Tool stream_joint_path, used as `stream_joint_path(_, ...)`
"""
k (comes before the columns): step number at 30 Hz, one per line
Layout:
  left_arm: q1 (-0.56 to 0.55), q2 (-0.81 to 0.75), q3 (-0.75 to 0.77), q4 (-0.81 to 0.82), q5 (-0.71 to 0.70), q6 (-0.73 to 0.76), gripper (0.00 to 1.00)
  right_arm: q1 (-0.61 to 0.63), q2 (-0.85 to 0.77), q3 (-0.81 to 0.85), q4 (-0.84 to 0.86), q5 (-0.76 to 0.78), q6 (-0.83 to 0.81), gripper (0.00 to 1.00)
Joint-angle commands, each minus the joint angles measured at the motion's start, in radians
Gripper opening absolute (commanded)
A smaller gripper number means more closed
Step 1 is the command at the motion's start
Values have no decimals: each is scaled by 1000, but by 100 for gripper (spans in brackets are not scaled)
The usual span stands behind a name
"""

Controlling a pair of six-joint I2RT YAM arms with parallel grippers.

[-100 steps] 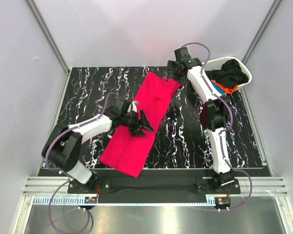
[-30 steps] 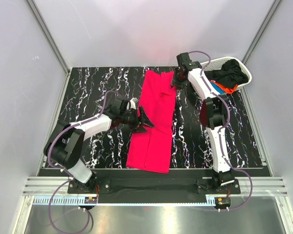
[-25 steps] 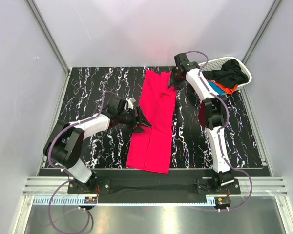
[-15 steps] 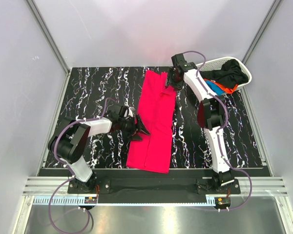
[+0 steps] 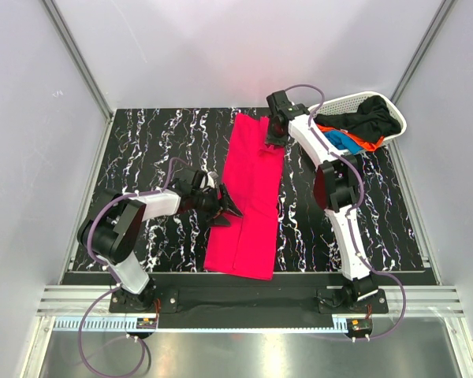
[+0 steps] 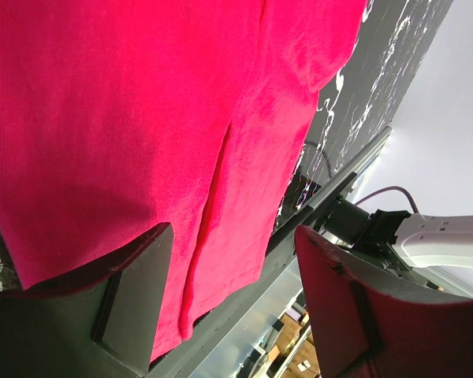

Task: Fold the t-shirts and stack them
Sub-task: Fold the tshirt

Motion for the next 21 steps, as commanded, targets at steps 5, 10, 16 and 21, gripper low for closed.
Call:
stream_joint_path(5, 0, -5, 12, 39, 35, -7, 68, -5, -30, -43, 0, 54, -44, 45)
stream_joint_path(10, 0, 6, 34, 41, 43, -16, 68, -10, 5, 0, 0, 68, -39, 48)
stream_joint_path(16, -1, 8, 39, 41, 47, -17, 67, -48, 18, 0, 2, 76, -21, 49)
stream_joint_path(21, 1, 18, 29, 41, 44, -10, 67, -65, 44, 104, 22, 44, -64, 41)
